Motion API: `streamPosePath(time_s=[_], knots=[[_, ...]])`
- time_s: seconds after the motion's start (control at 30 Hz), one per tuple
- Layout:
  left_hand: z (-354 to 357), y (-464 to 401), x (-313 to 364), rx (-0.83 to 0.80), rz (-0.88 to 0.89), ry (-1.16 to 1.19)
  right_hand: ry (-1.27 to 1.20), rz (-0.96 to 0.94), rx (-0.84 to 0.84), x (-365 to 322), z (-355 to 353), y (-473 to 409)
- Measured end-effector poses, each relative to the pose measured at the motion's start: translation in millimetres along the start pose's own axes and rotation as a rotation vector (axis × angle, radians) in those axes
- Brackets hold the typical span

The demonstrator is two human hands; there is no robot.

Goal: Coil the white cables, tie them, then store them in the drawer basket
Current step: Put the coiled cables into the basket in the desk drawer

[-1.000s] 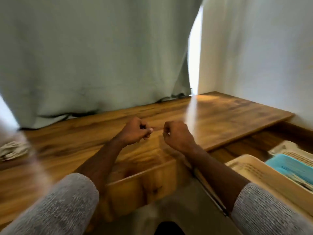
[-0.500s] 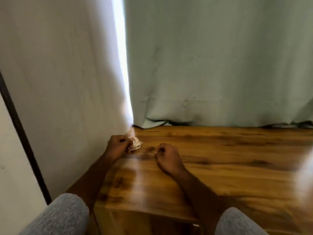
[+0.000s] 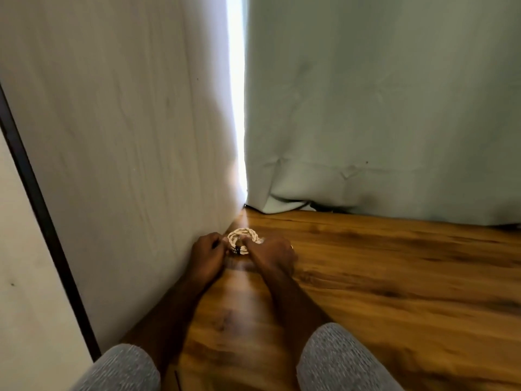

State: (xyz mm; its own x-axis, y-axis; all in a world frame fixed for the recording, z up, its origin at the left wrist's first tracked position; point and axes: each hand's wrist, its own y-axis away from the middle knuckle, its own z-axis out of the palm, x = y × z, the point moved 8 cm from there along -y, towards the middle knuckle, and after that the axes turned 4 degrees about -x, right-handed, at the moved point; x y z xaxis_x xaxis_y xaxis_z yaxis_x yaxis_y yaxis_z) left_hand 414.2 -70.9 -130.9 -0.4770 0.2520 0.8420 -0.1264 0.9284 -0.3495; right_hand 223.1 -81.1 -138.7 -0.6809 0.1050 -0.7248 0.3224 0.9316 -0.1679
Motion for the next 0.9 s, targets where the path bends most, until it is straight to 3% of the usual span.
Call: streamPosePath(time_s=[0.2, 0.4, 0.53, 0.7, 0.9], knots=[[-4.7, 0.4, -0.6, 0.078, 0.114, -0.009, -0.069, 0.024, -0.044, 0.4, 0.3, 0.1], [-3.2, 9.1, 3.8, 0.075, 0.118, -0.056, -0.382, -0.075, 0.003, 10.2, -17.4, 7.9], [7.7, 19.1, 18.5, 0.032, 0.125, -0.114, -0.634, 0.003, 0.006, 42.3, -34.9, 7.4], [53.8, 35.0, 48.8, -0.065, 0.089, -0.075, -0.589, 0.083, 0.093, 105.8, -80.4, 2.6], [149.0, 63.2, 109.1, -0.26, 0.158, -0.01, -0.45, 0.022, 0.239, 172.0, -189.2, 32.1]])
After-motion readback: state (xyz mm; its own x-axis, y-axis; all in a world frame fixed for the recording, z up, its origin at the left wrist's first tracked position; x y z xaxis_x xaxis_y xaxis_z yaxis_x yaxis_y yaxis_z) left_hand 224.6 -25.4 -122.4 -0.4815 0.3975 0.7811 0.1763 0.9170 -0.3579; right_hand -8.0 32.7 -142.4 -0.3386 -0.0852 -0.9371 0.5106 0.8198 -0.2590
